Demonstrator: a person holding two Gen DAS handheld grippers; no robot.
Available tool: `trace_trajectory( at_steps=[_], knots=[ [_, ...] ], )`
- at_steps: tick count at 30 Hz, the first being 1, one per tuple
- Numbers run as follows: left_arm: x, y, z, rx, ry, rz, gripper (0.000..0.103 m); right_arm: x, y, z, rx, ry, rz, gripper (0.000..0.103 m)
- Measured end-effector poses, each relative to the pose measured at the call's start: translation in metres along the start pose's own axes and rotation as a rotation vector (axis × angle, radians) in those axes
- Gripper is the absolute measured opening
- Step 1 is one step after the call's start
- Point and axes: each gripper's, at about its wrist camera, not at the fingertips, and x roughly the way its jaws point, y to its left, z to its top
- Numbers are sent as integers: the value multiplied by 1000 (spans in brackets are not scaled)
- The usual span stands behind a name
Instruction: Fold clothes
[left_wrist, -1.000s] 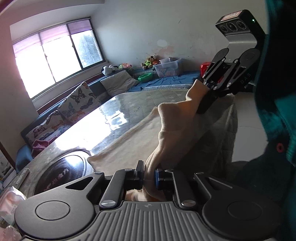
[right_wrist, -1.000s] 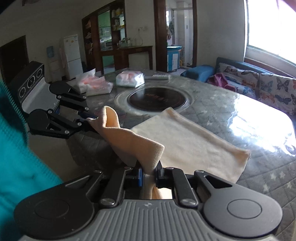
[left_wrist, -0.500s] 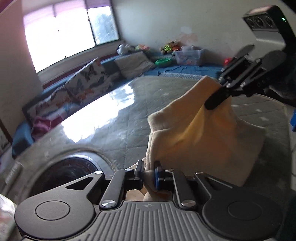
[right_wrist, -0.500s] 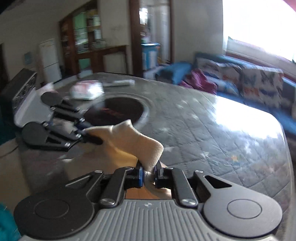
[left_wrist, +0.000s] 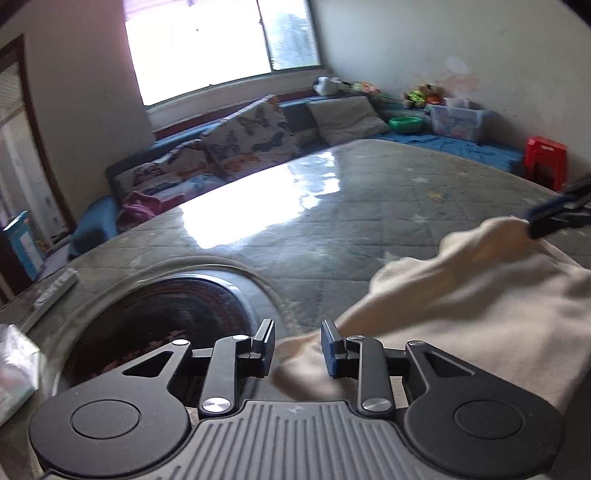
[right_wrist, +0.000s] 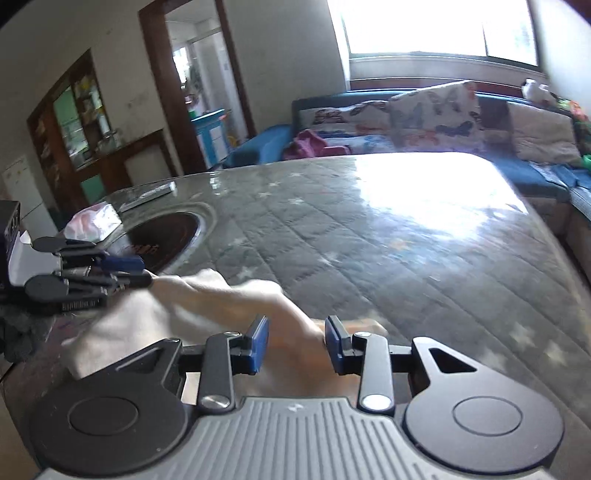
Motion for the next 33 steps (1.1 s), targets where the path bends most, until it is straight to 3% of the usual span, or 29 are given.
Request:
trace_trajectory(
  at_steps=[2, 4, 12, 17, 18, 20, 21, 22, 27, 30, 33],
  knots=[
    [-4, 4, 1, -28, -7, 56, 30, -12, -9, -8, 22, -1, -22, 34],
    [-12, 6, 0, -81, -11, 64, 29, -24, -15, -14, 35, -8, -46, 34],
    [-37, -36, 2, -77, -34, -82, 29, -17, -25, -15, 66, -36, -21, 33],
    [-20, -42, 4, -81, 3, -100, 29, 2, -22, -13, 45, -25, -4, 33],
    [-17, -40, 3, -88, 9, -104, 29, 6, -21, -14, 36, -20, -9, 32],
    [-13, -38, 2, -95, 19, -106, 29, 8, -18, -15, 19, -18, -14, 20],
    [-11, -37, 1, -95, 21, -104, 29, 8, -16, -15, 6, -19, -28, 9],
    [-10, -37, 1, -95, 22, -104, 29, 6, -12, -15, -15, -14, -56, 6],
    [-6, -39, 2, -101, 29, -104, 29, -4, -3, -10, -71, -12, -104, 4],
    [-10, -40, 7, -114, 21, -116, 29, 7, -9, -14, -63, 38, -140, 4],
    [-16, -42, 14, -128, -2, -141, 29, 0, -7, -10, -74, 9, -145, 5]
  ],
)
